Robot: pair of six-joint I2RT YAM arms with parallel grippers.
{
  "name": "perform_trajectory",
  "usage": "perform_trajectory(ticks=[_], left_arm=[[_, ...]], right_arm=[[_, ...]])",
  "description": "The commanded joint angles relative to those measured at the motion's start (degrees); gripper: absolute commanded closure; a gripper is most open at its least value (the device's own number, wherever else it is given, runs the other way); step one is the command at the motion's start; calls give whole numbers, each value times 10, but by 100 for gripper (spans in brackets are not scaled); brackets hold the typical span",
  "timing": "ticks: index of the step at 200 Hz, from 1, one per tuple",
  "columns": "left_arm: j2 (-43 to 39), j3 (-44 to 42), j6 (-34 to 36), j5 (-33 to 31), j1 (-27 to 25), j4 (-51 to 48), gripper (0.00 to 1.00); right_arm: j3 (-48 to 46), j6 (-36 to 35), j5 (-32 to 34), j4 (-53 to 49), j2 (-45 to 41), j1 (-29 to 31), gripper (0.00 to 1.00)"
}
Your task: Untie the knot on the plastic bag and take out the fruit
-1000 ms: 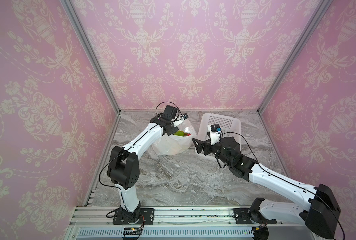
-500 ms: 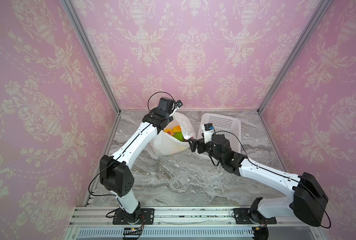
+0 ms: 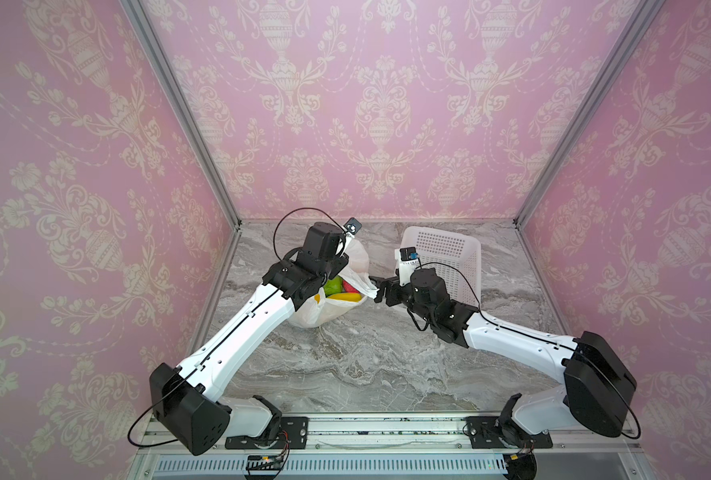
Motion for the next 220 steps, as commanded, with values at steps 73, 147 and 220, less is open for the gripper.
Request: perform_trajectory(ticks=[73,147,220], left_arm=[[-23,-29,-92,94,2,-29,100],[-35,-37,-86,94,2,-22,100],[-46,-55,-74,99,2,-5,100]], right_arm=[[-93,-177,-45,-8,-214,23,0],[-43,-285,-64,-82,-161,77,0],[61,-243,76,-91,-1,80,21]])
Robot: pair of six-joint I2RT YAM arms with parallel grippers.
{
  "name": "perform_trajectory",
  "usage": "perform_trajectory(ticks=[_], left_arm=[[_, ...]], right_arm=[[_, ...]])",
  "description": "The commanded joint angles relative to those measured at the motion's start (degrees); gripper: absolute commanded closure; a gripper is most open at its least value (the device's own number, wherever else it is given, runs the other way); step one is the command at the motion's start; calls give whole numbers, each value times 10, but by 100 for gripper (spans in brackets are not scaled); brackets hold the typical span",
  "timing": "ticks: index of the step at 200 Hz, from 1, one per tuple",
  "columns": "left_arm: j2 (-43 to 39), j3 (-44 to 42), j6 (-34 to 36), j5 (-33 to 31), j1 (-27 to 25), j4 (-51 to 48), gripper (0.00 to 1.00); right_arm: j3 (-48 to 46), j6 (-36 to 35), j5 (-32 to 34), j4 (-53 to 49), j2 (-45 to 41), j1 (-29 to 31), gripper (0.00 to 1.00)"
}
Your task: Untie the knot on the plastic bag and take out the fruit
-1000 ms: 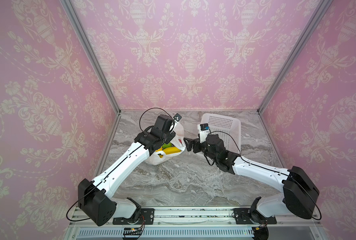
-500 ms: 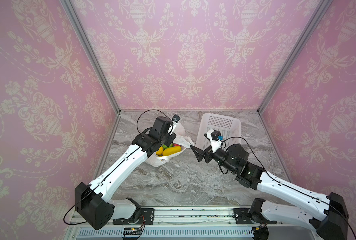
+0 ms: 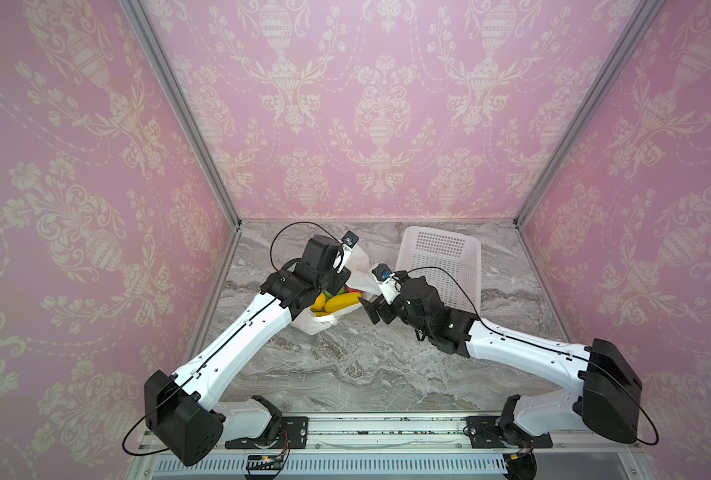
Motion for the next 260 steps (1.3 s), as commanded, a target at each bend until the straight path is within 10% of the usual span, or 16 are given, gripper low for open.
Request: perform_trajectory(ticks=[1,17,33,54,96,117,148,227,260], left_arm=[[-9,-8,4,10,2,9,100],[-6,-11,5,6,3,12,95],[-5,-19,5,6,5,19,63],[3,-31,7,6,15,26,35],[50,-13,-11,5,67,-2,22],[73,5,-21,13,91,-16,33],[104,56,-29,25,132,-33,100],[200,391,-11,-20,143,-107,100],[129,313,-32,-14,120,-49,100]], right_arm=[[24,16,30,4,10,2,23],[21,29,34,19,11,2,71],[13,45,63,35,7,2,99],[-4,67,107,56,-5,-1,100],[-30,146,139,59,-27,-32,100],[-47,178,147,62,-42,-50,100],[-78,197,139,96,-66,-55,100],[-37,198,113,72,-23,-56,98],[-32,210,104,80,-1,-75,95]])
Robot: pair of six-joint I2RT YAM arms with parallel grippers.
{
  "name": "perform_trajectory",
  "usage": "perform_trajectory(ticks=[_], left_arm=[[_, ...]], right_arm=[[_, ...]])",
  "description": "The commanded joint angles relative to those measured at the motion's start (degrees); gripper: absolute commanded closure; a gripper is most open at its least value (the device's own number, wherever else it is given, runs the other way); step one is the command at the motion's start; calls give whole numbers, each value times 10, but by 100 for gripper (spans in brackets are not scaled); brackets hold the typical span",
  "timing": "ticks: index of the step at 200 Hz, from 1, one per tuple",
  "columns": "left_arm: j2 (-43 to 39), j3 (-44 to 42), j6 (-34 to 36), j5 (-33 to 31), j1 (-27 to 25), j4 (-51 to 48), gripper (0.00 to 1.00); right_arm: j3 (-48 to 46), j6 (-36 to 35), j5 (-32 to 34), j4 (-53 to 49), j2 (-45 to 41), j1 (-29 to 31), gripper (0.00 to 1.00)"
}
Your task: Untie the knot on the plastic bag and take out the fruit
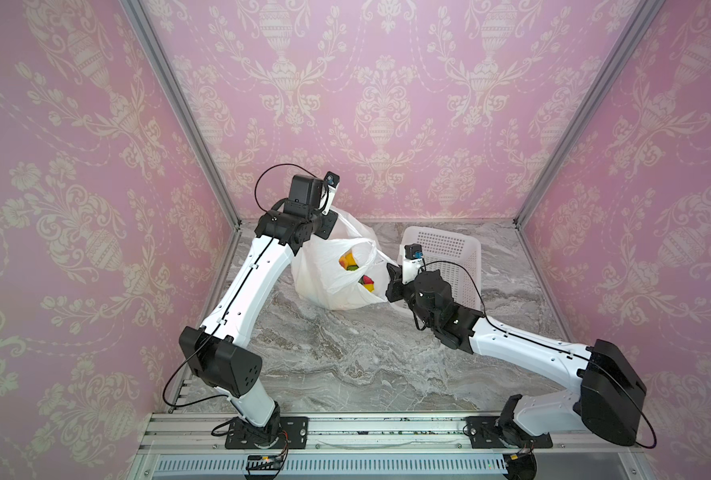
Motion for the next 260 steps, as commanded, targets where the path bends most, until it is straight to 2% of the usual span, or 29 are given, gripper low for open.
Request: perform_trajectory(ticks=[1,18,26,44,63,80,99,115,148,183,207,248,260], left_arm=[[-73,-57,-21,-40,-5,69,100],[-138,-194,6,-78,-55,164,100],[-167,-256,24,-96,-84,205,100],[-202,-354,35,-108,-132,242,100],[-204,-395,1,-89,-141,212,100],[-207,-416,-13,-81,-147,197,100],[-210,-423,-21,-72,-163,192,100],[-204,-421,-19,-72,-171,182,100],[-179,-391,-43,-96,-157,152,100],[-183,-373,-76,-86,-134,133,100],[-189,-369,-94,-50,-115,133,100],[-187,-374,-92,-43,-115,136,100],[-185,-375,-94,-41,-115,136,100]], right_arm=[[-2,18,29,-34,21,-21,95],[-2,24,30,-28,34,-29,90],[-3,27,30,-26,37,-32,85],[-14,36,26,-12,37,-36,62],[-32,41,19,8,24,-36,42],[-50,41,19,20,4,-36,19],[-66,30,24,12,-33,-35,6],[-85,17,34,5,-77,-32,3],[-110,-16,43,-42,-186,-12,5],[-123,-20,18,-95,-265,21,20],[-115,-13,-5,-84,-231,56,23],[-47,8,-15,-82,-73,98,26],[-22,19,-36,-94,-47,105,25]])
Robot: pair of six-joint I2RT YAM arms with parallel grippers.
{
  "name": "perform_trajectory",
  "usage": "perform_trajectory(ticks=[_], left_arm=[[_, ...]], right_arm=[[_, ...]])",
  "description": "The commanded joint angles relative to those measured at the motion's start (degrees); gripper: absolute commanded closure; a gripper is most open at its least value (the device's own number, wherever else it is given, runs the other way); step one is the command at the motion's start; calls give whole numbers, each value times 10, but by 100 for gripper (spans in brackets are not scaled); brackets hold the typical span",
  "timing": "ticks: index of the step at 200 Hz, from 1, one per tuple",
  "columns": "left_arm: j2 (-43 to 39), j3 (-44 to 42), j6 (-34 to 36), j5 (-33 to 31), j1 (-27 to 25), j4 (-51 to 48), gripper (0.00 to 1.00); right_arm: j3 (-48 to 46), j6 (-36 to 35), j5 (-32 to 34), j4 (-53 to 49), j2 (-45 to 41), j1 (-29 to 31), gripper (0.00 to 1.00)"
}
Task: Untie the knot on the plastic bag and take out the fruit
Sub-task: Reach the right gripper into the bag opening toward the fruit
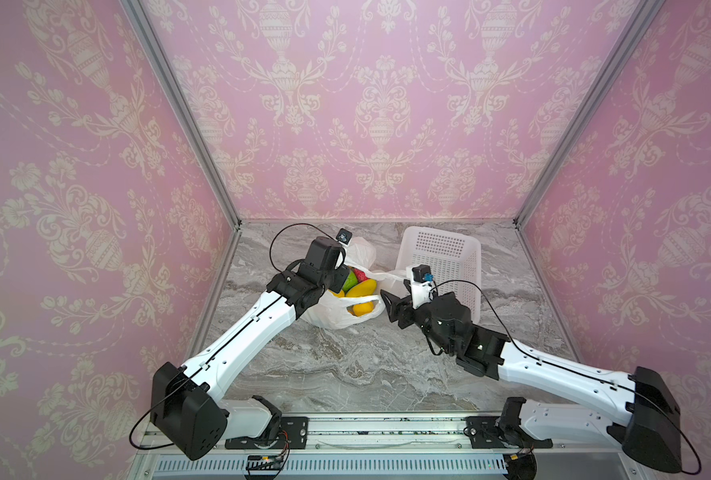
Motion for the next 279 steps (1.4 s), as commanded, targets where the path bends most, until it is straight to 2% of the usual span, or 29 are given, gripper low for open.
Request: perform_trajectory(ticks=[1,23,39,57,73,87,105,115,128,162,182,195,212,227,238,255,267,279], left_arm=[[-6,10,-16,15,1,-14,100],[-8,11,-21,24,1,-17,100],[-10,5,-24,21,1,-14,100],[-4,17,-31,33,1,-25,100],[4,30,-40,56,2,-33,100],[10,36,-48,78,3,-37,100],[8,37,-49,99,3,-39,100],[6,33,-47,101,3,-36,100],[4,33,-45,97,3,-37,100],[9,34,-46,101,2,-39,100],[8,31,-43,97,3,-36,100],[9,29,-39,90,2,-34,100],[12,29,-36,87,3,-34,100],[9,28,-31,80,4,-36,100],[4,22,-26,68,4,-31,100],[-6,11,-18,55,4,-18,100],[-8,8,-12,52,3,-14,100],[-7,7,-7,48,3,-15,100]], right_arm=[[51,22,-32,-23,44,16,25],[133,73,-49,-132,61,19,1],[199,103,-75,-232,72,19,0],[235,124,-133,-275,75,18,0],[226,126,-197,-249,59,13,0],[175,116,-245,-195,42,0,0],[137,145,-303,-134,35,-58,0],[127,173,-373,-102,47,-93,0],[128,195,-420,-71,66,-107,0],[153,194,-419,-75,106,-106,0],[121,185,-378,-51,81,-106,0],[91,180,-384,-19,60,-104,0],[55,139,-392,33,50,-102,0],[49,107,-367,33,51,-101,0],[57,83,-323,12,58,-100,6],[73,51,-266,-13,80,-95,22],[85,36,-258,-22,107,-88,33],[95,25,-254,-24,132,-76,39]])
